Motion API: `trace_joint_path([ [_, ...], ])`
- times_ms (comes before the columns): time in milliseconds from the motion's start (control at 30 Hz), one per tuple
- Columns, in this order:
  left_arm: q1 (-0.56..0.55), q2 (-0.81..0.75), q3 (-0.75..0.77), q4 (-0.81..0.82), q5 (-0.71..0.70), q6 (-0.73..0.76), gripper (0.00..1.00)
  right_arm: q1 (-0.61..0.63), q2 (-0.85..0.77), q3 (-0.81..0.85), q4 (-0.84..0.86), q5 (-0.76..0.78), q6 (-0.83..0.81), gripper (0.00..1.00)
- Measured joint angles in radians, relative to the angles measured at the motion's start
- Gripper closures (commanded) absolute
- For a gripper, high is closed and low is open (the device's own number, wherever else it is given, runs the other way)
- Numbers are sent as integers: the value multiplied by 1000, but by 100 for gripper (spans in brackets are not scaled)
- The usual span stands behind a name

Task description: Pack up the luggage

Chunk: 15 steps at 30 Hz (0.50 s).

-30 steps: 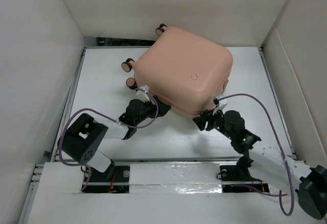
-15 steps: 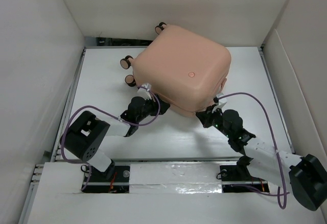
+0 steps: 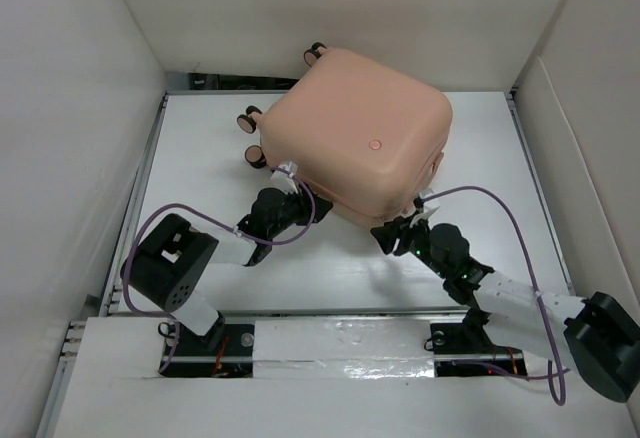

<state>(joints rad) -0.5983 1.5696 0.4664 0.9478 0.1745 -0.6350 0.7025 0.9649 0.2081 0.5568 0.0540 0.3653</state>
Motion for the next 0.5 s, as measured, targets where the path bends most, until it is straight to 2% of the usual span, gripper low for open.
trace_joint_path([
  [133, 0, 0, 0, 0, 2, -1, 77, 0, 0, -34, 10, 45, 21, 42],
  [267, 0, 0, 0, 1, 4, -2, 77, -1, 0, -40, 9, 63, 23, 42],
  [433, 3, 0, 0, 1, 9, -2, 77, -21, 51, -10, 23, 51, 7, 44],
  [500, 3, 0, 0, 1, 8, -2, 77, -27, 72, 0, 29, 39, 4, 49],
])
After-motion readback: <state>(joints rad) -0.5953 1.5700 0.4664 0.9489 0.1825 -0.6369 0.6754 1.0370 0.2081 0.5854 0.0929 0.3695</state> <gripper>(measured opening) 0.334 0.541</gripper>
